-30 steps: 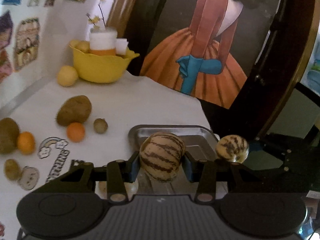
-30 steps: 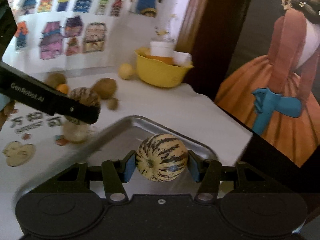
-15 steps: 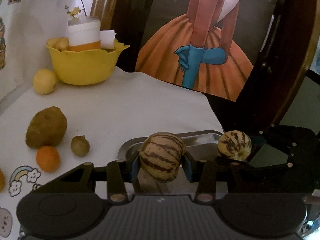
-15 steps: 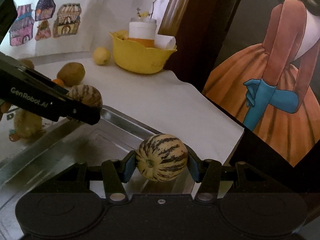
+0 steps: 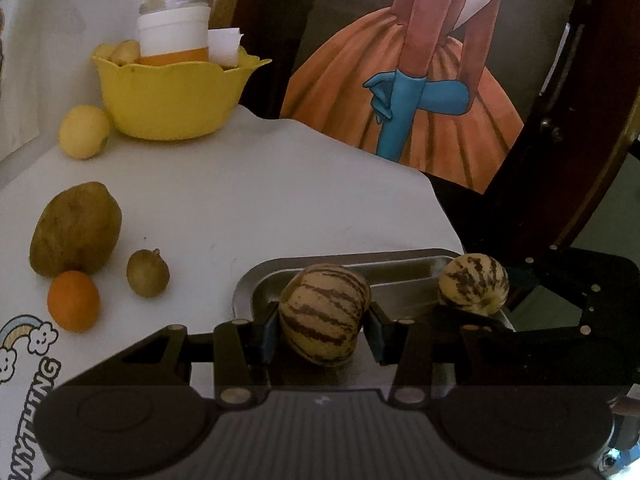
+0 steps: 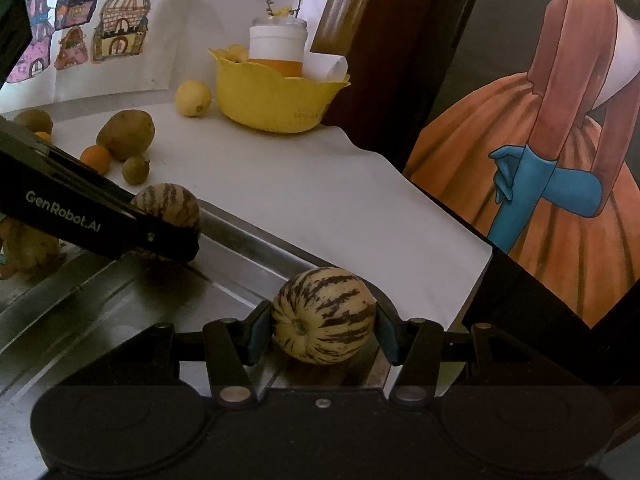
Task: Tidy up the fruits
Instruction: 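Carry the striped melon with the left tool over the metal tray, then open the left tool to drop the melon in the tray, then withdraw, then move the right tool toward the pale round melon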
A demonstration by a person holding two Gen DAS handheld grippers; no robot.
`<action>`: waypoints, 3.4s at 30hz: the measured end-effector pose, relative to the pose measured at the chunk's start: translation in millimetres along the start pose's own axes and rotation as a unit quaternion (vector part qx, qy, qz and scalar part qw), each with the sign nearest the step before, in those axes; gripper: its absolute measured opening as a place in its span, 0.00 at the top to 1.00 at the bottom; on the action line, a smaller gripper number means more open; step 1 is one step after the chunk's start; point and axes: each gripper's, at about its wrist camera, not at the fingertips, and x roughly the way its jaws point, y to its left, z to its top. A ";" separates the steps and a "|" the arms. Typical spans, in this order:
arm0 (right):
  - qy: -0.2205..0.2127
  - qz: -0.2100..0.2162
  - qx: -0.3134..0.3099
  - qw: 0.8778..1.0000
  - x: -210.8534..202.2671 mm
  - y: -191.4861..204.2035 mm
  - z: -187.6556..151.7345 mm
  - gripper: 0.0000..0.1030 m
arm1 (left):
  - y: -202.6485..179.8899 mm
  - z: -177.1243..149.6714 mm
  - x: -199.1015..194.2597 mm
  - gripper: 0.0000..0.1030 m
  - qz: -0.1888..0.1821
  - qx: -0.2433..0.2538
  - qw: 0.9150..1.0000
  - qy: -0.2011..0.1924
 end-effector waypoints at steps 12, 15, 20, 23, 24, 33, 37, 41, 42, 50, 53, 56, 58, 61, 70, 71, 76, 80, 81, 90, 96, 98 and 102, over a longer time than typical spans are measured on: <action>-0.006 -0.006 0.007 1.000 -2.2 -1.8 -2.5 0.42 | -3.2 0.1 2.9 0.52 0.007 0.008 1.000 0.007; -0.005 -0.007 0.016 1.000 -4.2 -5.5 -4.4 0.38 | -3.0 0.0 1.8 0.51 0.008 0.007 1.000 0.007; -0.002 0.000 0.027 1.000 -6.4 -6.9 -7.9 0.36 | -3.6 0.0 -1.8 0.44 0.007 0.004 1.000 0.006; -0.005 0.001 0.029 1.000 -9.8 -6.7 -8.7 0.30 | -5.0 1.3 -6.0 0.40 0.008 0.005 1.000 0.003; -0.006 0.002 0.031 1.000 -11.3 -6.7 -9.1 0.28 | -5.0 1.9 -7.8 0.39 0.008 0.004 1.000 0.003; -0.014 0.002 0.045 0.999 -34.3 -6.5 -17.8 0.08 | -12.9 4.4 -41.9 0.28 0.019 0.000 0.999 -0.026; -0.029 0.006 0.055 0.998 -56.1 -3.5 -21.2 0.05 | -24.8 -0.2 -63.2 0.18 0.026 0.010 0.999 -0.045; -0.042 0.011 0.064 0.997 -80.4 1.4 -24.9 0.01 | -35.4 -8.9 -86.7 0.08 0.037 0.018 0.997 -0.066; -0.047 0.012 0.066 0.997 -86.9 2.8 -26.0 0.01 | -38.1 -11.7 -93.0 0.04 0.040 0.020 0.996 -0.072; -0.066 0.019 0.095 0.993 -136.7 11.7 -33.8 0.01 | -42.7 -40.9 -138.9 0.01 0.059 0.003 0.993 -0.102; -0.072 0.021 0.101 0.992 -154.3 18.0 -37.3 0.01 | -41.6 -56.6 -154.8 0.00 0.072 -0.001 0.991 -0.113; -0.075 0.024 0.107 0.991 -171.3 27.1 -42.1 0.01 | -38.2 -73.8 -171.8 0.01 0.079 -0.012 0.990 -0.120; -0.077 0.027 0.109 0.991 -181.1 33.3 -46.0 0.01 | -35.9 -84.7 -182.0 0.00 0.081 -0.015 0.989 -0.123; -0.081 0.024 0.105 0.991 -195.8 45.4 -53.1 0.01 | -32.5 -100.5 -193.5 0.00 0.087 -0.010 0.989 -0.120; -0.064 0.048 0.094 0.992 -218.8 91.7 -71.7 0.01 | -22.6 -146.8 -231.5 0.00 0.112 0.002 0.986 -0.126; -0.060 0.051 0.095 0.992 -219.5 96.3 -73.3 0.01 | -21.9 -151.9 -235.5 0.00 0.115 0.005 0.985 -0.126; -0.038 0.069 0.113 0.991 -219.7 121.8 -83.7 0.01 | -13.8 -171.9 -250.2 0.00 0.125 0.009 0.985 -0.115; -0.026 0.081 0.125 0.989 -219.6 140.3 -89.1 0.01 | 0.1 -184.5 -262.6 0.00 0.137 -0.002 0.984 -0.110; -0.026 0.082 0.125 0.988 -220.0 144.2 -89.5 0.01 | 3.7 -187.4 -265.4 0.00 0.141 -0.006 0.984 -0.110; -0.004 0.123 0.130 0.984 -210.4 174.6 -83.6 0.01 | 35.5 -208.5 -284.8 0.00 0.173 -0.041 0.979 -0.099; 0.003 0.151 0.121 0.981 -200.8 190.4 -73.2 0.01 | 52.6 -210.9 -291.5 0.00 0.188 -0.059 0.976 -0.098; 0.002 0.158 0.113 0.981 -198.0 194.3 -69.4 0.01 | 57.5 -211.2 -293.1 0.00 0.191 -0.062 0.975 -0.099; 0.003 0.169 0.098 0.981 -191.3 200.9 -60.9 0.01 | 66.6 -210.1 -295.7 0.00 0.200 -0.070 0.972 -0.099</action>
